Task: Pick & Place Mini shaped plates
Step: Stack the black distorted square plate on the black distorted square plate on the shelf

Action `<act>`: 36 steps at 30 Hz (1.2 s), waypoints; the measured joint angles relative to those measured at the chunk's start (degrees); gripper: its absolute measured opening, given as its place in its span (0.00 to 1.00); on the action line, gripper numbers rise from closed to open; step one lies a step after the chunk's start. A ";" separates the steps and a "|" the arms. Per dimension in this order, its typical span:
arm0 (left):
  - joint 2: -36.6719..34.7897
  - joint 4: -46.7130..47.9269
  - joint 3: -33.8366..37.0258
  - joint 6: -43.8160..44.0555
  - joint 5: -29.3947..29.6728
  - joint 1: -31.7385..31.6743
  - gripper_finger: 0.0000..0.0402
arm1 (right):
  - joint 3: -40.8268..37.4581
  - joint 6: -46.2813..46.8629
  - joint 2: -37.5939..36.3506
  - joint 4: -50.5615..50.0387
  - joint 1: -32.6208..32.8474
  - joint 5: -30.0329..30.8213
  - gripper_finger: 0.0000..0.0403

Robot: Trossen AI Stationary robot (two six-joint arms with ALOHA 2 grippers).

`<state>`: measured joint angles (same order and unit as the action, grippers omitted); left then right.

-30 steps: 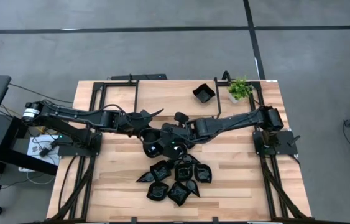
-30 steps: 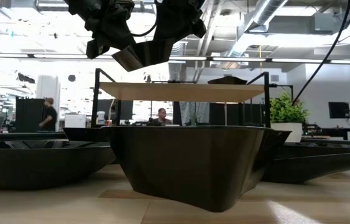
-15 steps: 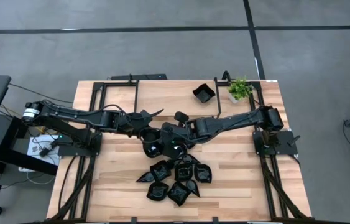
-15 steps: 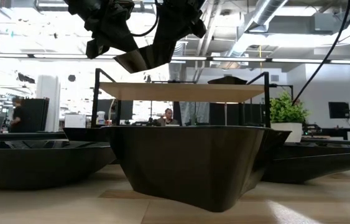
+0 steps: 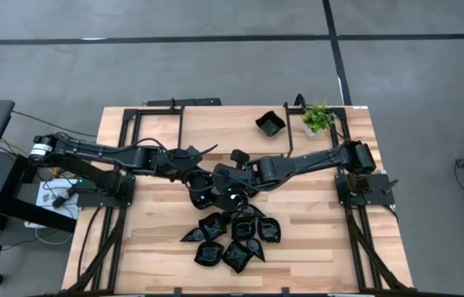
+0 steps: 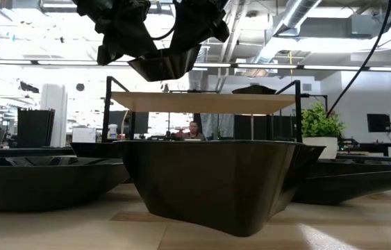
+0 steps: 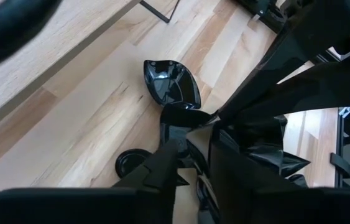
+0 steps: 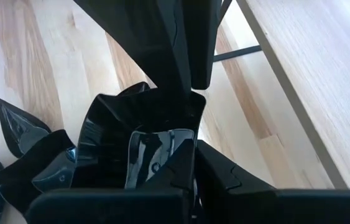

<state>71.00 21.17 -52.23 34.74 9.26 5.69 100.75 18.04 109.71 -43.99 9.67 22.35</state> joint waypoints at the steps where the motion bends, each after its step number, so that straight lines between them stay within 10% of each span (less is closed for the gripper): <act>1: 0.00 0.00 0.00 0.00 -0.01 0.00 0.25 | 0.00 0.00 0.00 -0.03 0.00 0.00 0.02; 36: -12.81 -0.35 0.16 -5.83 2.70 0.04 0.28 | 0.02 -0.05 -7.81 -9.48 -3.66 -0.07 0.02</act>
<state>58.19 20.82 -52.07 28.91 11.95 5.74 100.77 17.99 101.90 -53.46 6.01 22.28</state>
